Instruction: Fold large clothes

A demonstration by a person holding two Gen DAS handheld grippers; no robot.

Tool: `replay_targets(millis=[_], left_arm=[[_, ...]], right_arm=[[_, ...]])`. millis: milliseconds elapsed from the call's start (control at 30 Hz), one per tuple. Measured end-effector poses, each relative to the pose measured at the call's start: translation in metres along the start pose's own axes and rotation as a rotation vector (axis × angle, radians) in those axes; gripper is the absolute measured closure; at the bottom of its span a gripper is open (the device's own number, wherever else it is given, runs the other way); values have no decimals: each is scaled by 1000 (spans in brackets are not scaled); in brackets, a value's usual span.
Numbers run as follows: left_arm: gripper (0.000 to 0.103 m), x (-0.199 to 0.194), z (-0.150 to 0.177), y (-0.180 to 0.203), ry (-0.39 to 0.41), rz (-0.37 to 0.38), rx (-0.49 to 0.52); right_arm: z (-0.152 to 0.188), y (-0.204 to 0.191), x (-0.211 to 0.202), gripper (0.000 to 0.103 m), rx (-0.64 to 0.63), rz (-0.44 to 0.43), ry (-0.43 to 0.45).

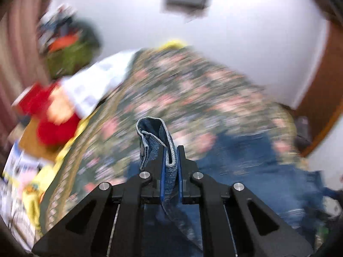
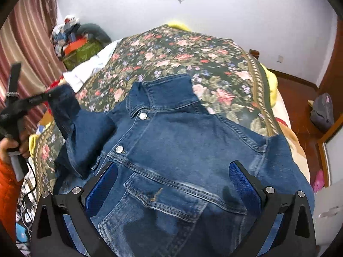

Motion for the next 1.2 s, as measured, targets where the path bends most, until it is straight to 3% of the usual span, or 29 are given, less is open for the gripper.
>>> replay_targets(millis=[100,233,367,567,667,767,833,900,1033,1133,1200], left_arm=[[95,-19,-18,64,29,142,61],[95,-23,-14,148,-30,314,148],[95,0,26,220,-168,395,261],[94,36,111,265,-441,441,404],[93,27,114,255,-465,493,390],[84,11,97,230,-426,487,358],[61,-2,80,204,-368,463,320],[45,-12,62,170,-299,425,269],[42,-3,49,101,-222,228,258],[42,22,63,45,-251,53,250],[42,40,79,14,-302,-13,228]], right_arm=[[5,15,-18,0,28,-4,36],[13,41,-49,0,64,13,84],[25,70,-79,0,106,46,124],[41,100,-92,0,163,65,101],[44,102,-88,0,173,47,88],[41,96,-80,0,189,-12,82],[37,88,-70,0,198,-46,69],[32,79,-56,0,203,-69,47],[21,55,-18,0,190,-132,-26],[18,45,13,1,210,-153,-91],[19,43,32,8,235,-120,-124]])
Point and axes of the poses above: each gripper's, at about its wrist camera, not at the fingertips, and x roughly the way its jaws point, y to its right, z to its underside, the point moved 2 cm from there along x, roughly the way its jaws point, and after that the axes turned 1 degree about -z, right-handed, at the moved point
